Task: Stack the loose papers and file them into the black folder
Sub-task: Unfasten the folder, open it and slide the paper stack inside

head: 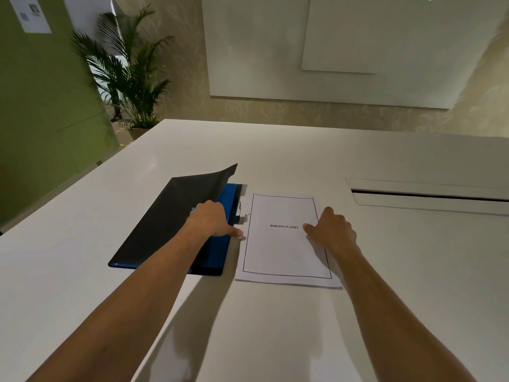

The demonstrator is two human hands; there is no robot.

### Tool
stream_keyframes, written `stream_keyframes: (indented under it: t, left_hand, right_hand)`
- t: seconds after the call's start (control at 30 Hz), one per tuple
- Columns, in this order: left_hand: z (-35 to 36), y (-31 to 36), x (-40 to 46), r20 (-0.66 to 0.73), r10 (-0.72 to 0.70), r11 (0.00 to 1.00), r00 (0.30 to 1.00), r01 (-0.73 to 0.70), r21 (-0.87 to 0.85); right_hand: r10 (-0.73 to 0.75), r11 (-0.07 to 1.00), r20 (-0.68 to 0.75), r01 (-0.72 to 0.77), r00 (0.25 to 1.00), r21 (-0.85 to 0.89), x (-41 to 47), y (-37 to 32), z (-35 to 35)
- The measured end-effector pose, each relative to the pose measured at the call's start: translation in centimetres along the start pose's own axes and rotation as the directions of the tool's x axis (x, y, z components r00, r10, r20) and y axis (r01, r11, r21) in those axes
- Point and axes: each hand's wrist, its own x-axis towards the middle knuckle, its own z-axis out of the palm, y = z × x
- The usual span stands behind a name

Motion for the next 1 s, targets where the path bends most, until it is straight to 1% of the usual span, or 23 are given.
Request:
stream_keyframes:
  t: [0.13,0.23,0.33,0.43,0.53,0.67,0.8,1.0]
  left_hand:
    - [0.4,0.1,0.0,-0.017,0.012,1.000,1.000,-0.012,0.003]
    - [0.8,0.1,0.0,-0.019,0.005,1.000,1.000,-0.005,0.010]
    - [1.1,0.2,-0.1,-0.031,0.001,0.999,1.000,0.000,0.035]
    - [1.1,0.2,0.0,-0.034,0.003,0.998,0.999,-0.001,0.070]
    - [1.1,0.2,0.0,-0.031,0.009,0.996,0.999,-0.006,0.091]
    - [1.4,0.1,0.2,-0.027,0.009,0.997,1.000,-0.007,0.074]
    - [1.5,0.0,0.3,-0.016,0.011,0.999,1.000,-0.010,0.050]
    - [1.4,0.2,0.2,-0.010,0.003,0.998,1.000,-0.003,0.070]
  right_hand:
    - [0.000,0.998,0.016,0.001,1.000,-0.060,-0.5,0.3,0.8]
    - [-0.016,0.997,0.004,0.016,1.000,-0.069,-0.6,-0.4,0.7]
    - [-0.001,0.998,0.005,0.001,1.000,-0.070,-0.4,-0.8,0.5]
    - [0.054,0.998,-0.001,-0.054,0.999,0.031,0.0,-0.7,0.0]
    - [0.131,0.971,0.065,-0.141,0.989,0.194,0.7,0.3,-0.5]
    - [0.168,0.934,0.140,-0.203,0.976,0.295,1.5,1.4,-0.5]
    - [0.127,0.957,0.123,-0.154,0.984,0.244,1.2,0.5,-0.4]
    - [0.076,0.997,0.085,-0.077,0.993,0.012,0.6,-1.3,0.5]
